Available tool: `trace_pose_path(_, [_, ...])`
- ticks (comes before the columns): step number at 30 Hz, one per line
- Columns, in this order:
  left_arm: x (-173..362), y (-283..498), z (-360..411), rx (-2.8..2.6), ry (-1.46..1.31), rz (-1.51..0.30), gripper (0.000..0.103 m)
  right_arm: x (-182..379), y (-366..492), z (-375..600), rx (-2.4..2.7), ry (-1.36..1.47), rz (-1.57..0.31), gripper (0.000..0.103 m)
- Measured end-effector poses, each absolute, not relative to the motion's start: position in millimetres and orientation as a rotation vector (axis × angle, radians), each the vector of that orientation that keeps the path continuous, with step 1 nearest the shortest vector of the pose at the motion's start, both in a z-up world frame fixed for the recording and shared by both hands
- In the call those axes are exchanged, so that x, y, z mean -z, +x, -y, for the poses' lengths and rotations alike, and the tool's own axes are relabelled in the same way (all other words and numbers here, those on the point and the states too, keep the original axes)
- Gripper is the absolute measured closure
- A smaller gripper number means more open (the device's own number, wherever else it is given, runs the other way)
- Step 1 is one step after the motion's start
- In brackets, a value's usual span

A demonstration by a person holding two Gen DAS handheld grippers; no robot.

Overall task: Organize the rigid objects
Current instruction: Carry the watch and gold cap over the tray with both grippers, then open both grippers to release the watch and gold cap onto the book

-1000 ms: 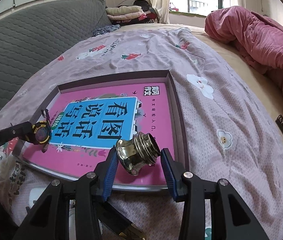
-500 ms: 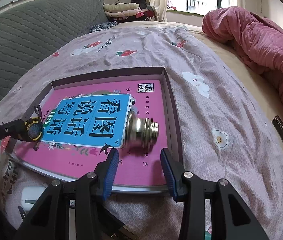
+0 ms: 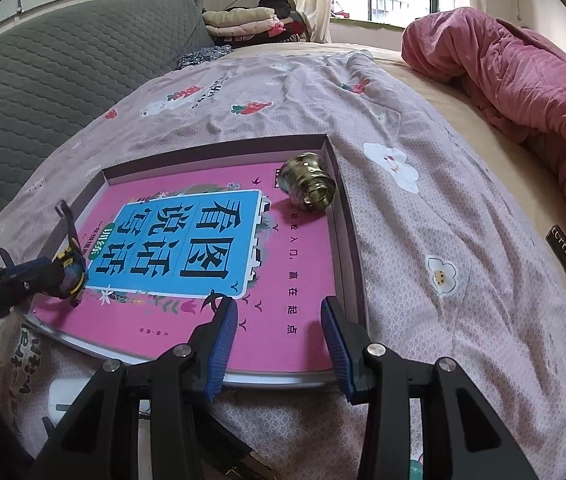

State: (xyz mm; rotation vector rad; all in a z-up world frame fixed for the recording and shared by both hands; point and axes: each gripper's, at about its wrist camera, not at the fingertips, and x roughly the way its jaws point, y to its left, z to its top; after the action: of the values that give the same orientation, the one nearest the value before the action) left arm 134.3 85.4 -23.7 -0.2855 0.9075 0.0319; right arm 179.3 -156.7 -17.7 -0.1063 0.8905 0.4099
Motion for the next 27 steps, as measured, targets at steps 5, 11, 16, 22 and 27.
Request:
trace_pose_path(5, [24.8, 133.7, -84.5, -0.033, -0.285, -0.912, 0.053, 17.4, 179.6, 157.3, -0.410, -0.096, -0.892, 0.059])
trace_pose_path(11, [19.2, 131.8, -84.8, -0.026, -0.287, -0.889, 0.045, 17.1, 179.5, 158.0, -0.410, -0.088, -0.891, 0.059])
trace_pose_path(16, [15.0, 129.6, -82.4, -0.015, -0.275, -0.874, 0.040, 17.1, 179.1, 158.2, -0.411, -0.085, -0.891, 0.059])
trace_pose_path(22, [14.2, 130.1, -83.7, -0.016, -0.279, -0.872, 0.040, 16.7, 177.7, 158.2, -0.422, -0.080, -0.888, 0.059])
trace_pose_path(27, [14.4, 130.0, -84.3, -0.019, -0.278, -0.871, 0.033, 14.5, 175.8, 156.7, -0.436, -0.074, -0.876, 0.057])
